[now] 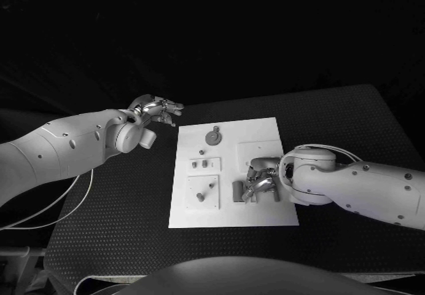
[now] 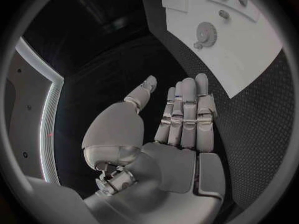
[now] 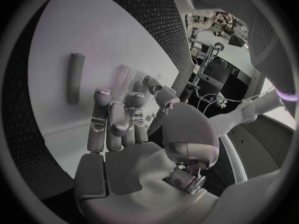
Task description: Assemble the parts on the task board
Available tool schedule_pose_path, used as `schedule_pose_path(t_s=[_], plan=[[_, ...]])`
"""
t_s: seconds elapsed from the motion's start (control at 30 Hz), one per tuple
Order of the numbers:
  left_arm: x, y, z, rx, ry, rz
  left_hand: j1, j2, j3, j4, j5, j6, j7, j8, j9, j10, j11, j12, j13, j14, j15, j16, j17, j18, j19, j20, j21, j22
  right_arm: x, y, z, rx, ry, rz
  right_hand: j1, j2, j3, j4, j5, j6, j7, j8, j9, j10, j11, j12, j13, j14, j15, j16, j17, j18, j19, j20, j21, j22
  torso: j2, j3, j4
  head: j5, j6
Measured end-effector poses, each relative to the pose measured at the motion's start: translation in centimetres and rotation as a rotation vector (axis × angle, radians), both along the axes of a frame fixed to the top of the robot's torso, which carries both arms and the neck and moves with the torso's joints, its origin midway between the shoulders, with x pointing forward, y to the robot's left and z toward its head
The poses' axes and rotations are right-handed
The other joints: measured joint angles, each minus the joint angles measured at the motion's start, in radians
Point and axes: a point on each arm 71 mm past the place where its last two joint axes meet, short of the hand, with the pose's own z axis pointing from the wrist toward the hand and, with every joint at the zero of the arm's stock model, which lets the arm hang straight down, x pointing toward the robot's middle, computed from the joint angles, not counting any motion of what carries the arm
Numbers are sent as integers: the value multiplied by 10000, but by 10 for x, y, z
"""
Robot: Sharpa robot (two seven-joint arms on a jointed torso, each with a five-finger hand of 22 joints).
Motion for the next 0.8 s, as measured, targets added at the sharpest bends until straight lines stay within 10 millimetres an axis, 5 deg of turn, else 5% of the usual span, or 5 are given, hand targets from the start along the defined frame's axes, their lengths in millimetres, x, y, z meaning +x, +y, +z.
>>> schedule_pose_path(t_s=[0.33, 0.4, 0.57, 0.67, 0.8], plan=[[0, 0, 0, 7, 34, -20, -36, 36, 0, 0, 0, 0, -1, 0, 1, 0, 0, 0, -1, 0, 0, 0, -2, 1, -1, 1, 0, 9, 6, -16, 21, 662, -143, -551, -710, -974, 370, 1399, 0, -724, 189, -549, -87, -109, 180, 119, 118, -76, 12, -95, -249, -25, 39, -39, -1, 0, -3, 7, -16, -73, 0], [0, 0, 0, 8, 43, -33, -36, 36, 0, 0, 0, 0, -1, 0, 1, 0, 0, 0, -1, 0, 0, 0, -2, 1, 0, 1, 0, 9, 8, -22, 21, 664, -129, -676, -842, -1021, 439, 1613, 0, -790, 222, -569, -111, -109, 180, 119, 127, -76, 12, -96, -289, -60, 40, -41, -1, 0, -3, 7, -17, -92, 0], [0, 0, 0, 8, 63, -76, -35, 36, 0, 0, 0, 0, -1, 0, 1, 0, 0, 0, -2, 0, 0, 0, -2, 0, -1, 1, 0, 8, 17, -48, 17, 400, -149, -1232, -948, -757, 488, 1802, 0, -806, 236, -569, -125, -109, 180, 180, 172, -106, 43, -96, -299, 6, 41, -41, -1, 0, -3, 7, -16, -165, 0], [0, 0, -1, 17, 76, -83, -35, 36, 0, 0, 0, 0, -1, 0, 1, 0, 0, 0, -2, 0, 0, 0, -3, 0, -1, 1, 0, 8, 20, -65, 16, 152, -250, -1517, -872, -278, 181, 1494, 0, -767, 255, -569, -179, -109, 180, 312, 241, -108, 47, -96, -299, 8, 31, -50, -1, 0, -2, 9, -11, -182, 0], [-1, 1, -1, 34, 86, -77, -35, 36, 0, 0, 0, -24, 21, 0, 1, 0, 0, 0, -3, 0, 0, 0, 4, 0, -1, 1, 0, 7, 17, -78, 17, 30, -298, -1670, -776, -117, -7, 1235, 0, -534, 196, -569, -262, -109, 179, 387, 301, -104, 51, -97, -291, 11, -24, -60, 0, 0, -3, 13, -11, -202, 0]])
